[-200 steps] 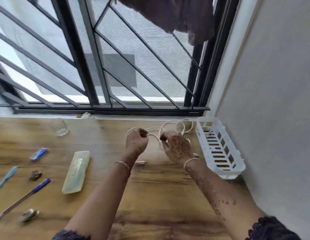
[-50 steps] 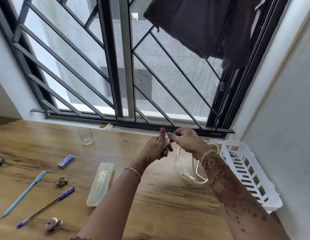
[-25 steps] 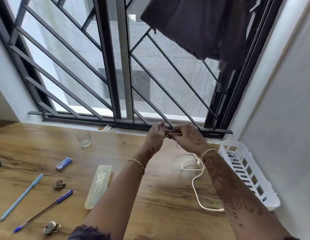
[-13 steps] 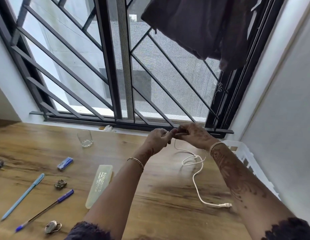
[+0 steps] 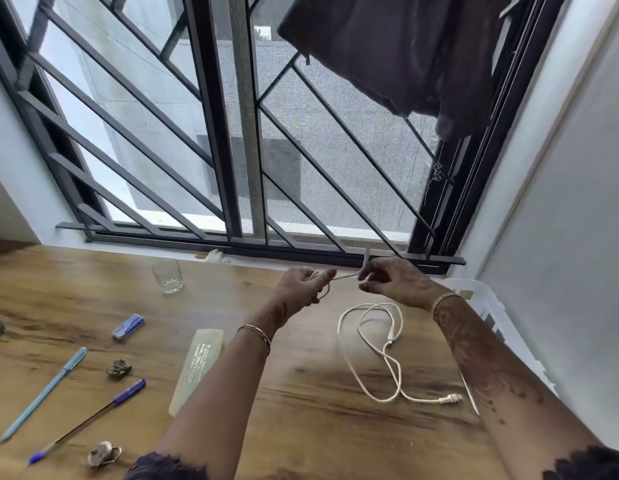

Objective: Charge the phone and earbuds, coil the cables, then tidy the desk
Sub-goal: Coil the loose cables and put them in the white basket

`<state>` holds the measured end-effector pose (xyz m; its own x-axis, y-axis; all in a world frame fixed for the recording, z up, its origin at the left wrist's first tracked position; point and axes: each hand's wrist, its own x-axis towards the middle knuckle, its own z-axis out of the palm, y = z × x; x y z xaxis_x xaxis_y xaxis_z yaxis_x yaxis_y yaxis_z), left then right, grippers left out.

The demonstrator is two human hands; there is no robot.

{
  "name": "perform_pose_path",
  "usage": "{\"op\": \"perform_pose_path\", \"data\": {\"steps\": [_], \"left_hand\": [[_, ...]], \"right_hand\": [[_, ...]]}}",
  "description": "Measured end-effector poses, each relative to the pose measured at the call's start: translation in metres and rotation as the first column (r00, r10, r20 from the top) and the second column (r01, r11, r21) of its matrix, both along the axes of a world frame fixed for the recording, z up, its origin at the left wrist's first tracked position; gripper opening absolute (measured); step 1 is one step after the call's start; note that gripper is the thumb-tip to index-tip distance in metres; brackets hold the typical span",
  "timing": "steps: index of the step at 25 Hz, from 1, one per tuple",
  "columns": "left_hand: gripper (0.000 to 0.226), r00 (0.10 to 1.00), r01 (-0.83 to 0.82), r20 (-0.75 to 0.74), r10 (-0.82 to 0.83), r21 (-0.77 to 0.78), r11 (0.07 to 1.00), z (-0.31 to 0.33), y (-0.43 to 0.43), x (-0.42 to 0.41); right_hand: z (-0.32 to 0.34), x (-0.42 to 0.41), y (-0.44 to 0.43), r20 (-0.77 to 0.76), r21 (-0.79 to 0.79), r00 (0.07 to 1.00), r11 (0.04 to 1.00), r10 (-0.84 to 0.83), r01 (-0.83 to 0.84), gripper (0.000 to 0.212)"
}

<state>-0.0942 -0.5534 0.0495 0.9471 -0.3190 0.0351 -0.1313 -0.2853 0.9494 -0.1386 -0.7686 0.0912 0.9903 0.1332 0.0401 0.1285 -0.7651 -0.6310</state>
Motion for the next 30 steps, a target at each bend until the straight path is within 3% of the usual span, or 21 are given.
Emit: {"op": "perform_pose_path", "data": {"steps": [2,4,7,9,13,16,17,19,21,24,26,28,30], "left_hand": [[0.048,1.000,-0.023,-0.015,0.022,-0.010,1.000,0.000,-0.005,-0.003],[0.048,0.998,-0.030,-0.051,0.027,-0.061,0.998,0.002,-0.008,-0.006],[0.046,0.985,0.026,-0.160,-0.061,-0.211,0.977,0.004,-0.010,-0.014],[0.044,0.955,0.074,-0.251,-0.159,-0.319,0.945,0.008,-0.013,-0.022],[0.048,0.892,0.119,-0.329,-0.311,-0.493,0.862,0.018,-0.019,-0.031],[0.050,0.864,0.070,-0.377,-0.335,-0.567,0.821,0.020,-0.022,-0.033],[0.051,0.855,0.047,-0.394,-0.337,-0.587,0.808,0.021,-0.022,-0.033],[0.054,0.847,-0.004,-0.410,-0.338,-0.641,0.768,0.022,-0.022,-0.033],[0.056,0.850,-0.055,-0.406,-0.335,-0.701,0.711,0.026,-0.020,-0.030],[0.058,0.851,-0.109,-0.403,-0.337,-0.762,0.638,0.033,-0.018,-0.028],[0.057,0.856,-0.146,-0.404,-0.322,-0.787,0.599,0.033,-0.016,-0.027],[0.058,0.863,-0.170,-0.406,-0.301,-0.794,0.584,0.032,-0.013,-0.026],[0.062,0.870,-0.171,-0.404,-0.283,-0.785,0.595,0.032,-0.011,-0.026]], "right_hand": [[0.000,0.000,0.011,0.018,0.061,1.000,0.998,-0.014,0.013,0.036],[0.000,-0.002,0.022,0.001,0.279,0.999,0.959,-0.049,0.046,0.032],[0.002,-0.004,0.035,-0.064,0.670,0.988,0.728,-0.139,0.146,0.006],[0.002,-0.003,0.041,-0.082,0.752,0.974,0.628,-0.210,0.199,0.008],[-0.001,-0.001,0.054,-0.144,0.715,0.929,0.613,-0.341,0.336,0.005],[-0.007,-0.001,0.060,-0.153,0.735,0.878,0.541,-0.454,0.408,0.028],[-0.008,-0.001,0.060,-0.122,0.705,0.867,0.572,-0.483,0.418,0.029],[-0.009,-0.002,0.062,-0.039,0.576,0.878,0.708,-0.476,0.409,0.012],[-0.012,-0.006,0.064,0.017,0.450,0.921,0.825,-0.389,0.341,0.023],[-0.013,-0.016,0.070,0.024,0.393,0.962,0.887,-0.273,0.242,0.031],[-0.013,-0.019,0.072,-0.040,0.503,0.979,0.842,-0.202,0.194,0.034],[-0.010,-0.022,0.075,-0.120,0.672,0.985,0.720,-0.126,0.174,0.037],[-0.009,-0.024,0.077,-0.156,0.733,0.985,0.660,-0.069,0.162,0.038]]}}
